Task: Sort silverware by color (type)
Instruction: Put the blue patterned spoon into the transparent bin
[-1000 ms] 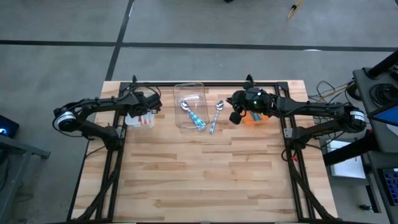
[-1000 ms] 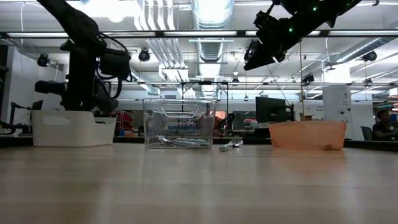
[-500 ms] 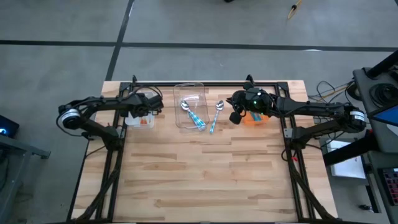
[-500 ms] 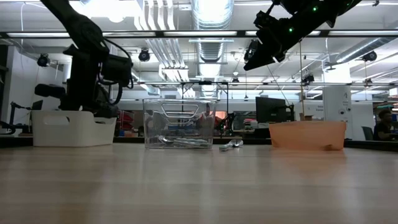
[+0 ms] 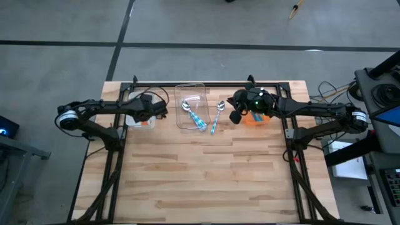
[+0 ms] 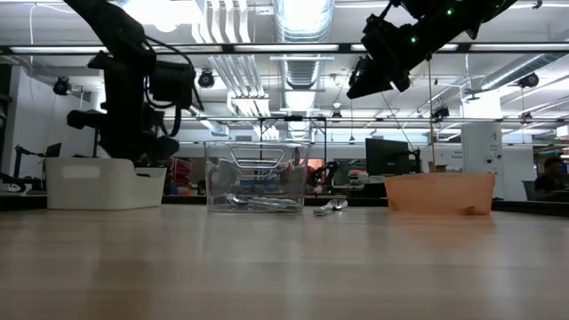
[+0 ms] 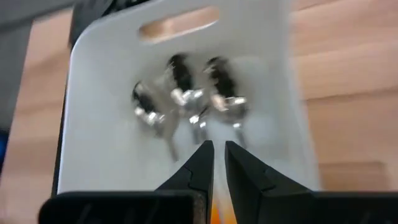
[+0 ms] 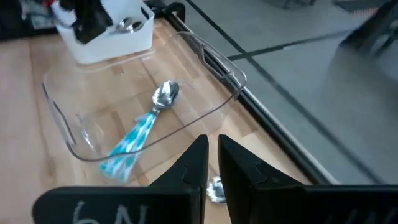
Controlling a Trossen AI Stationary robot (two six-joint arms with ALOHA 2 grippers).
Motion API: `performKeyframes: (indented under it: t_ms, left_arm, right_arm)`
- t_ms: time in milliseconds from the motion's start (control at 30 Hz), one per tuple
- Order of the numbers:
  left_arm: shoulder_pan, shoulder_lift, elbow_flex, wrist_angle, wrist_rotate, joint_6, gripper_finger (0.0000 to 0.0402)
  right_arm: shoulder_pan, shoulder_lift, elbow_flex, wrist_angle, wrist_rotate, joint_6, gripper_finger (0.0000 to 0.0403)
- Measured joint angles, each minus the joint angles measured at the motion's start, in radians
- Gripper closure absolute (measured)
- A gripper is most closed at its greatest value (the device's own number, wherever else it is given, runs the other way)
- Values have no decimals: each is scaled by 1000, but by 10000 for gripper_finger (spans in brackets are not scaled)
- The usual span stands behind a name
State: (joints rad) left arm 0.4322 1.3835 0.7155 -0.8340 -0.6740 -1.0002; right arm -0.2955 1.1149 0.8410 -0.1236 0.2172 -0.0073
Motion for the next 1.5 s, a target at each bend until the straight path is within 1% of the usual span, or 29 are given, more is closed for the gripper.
performKeyframes:
  t_ms: [167,300,400,500,533,600,700,800,867,967,1067,1300,1433,1500]
  left_arm:
    - [-77,-11,45,39,-24,182,379]
    - [-123,-12,102,81,-25,363,381]
    - [-156,-14,143,171,-24,541,388]
    - [-186,-30,159,321,-7,731,397]
    - [-194,-39,159,375,18,792,399]
    - [-206,-61,153,488,109,899,400]
    - [-211,-105,137,617,290,1027,400]
    - [-210,-153,125,688,471,1129,400]
    - [-210,-186,124,708,548,1171,400]
    - [-210,-232,119,712,592,1189,400]
    - [-210,-283,85,746,596,1197,400]
    - [-210,-403,-52,858,598,1180,400]
    - [-210,-451,-88,875,597,1199,400]
    - [-210,-469,-90,880,597,1199,400]
  right_arm:
    - [6,11,0,1,0,151,375]
    - [34,55,-7,-3,-1,273,375]
    - [59,96,-4,-3,-1,360,375]
    - [88,130,11,1,-1,418,375]
    - [98,139,16,0,-1,436,375]
    - [116,153,25,-1,-1,470,375]
    - [134,159,35,-4,-1,522,375]
    - [145,157,38,-2,0,580,375]
    - [147,157,43,-5,-1,613,375]
    - [150,159,60,-4,-8,646,375]
    - [150,159,76,-10,-8,649,375]
    - [150,160,122,-29,-8,654,375]
    - [146,160,143,-28,-3,647,375]
    - [145,160,148,-29,18,646,375]
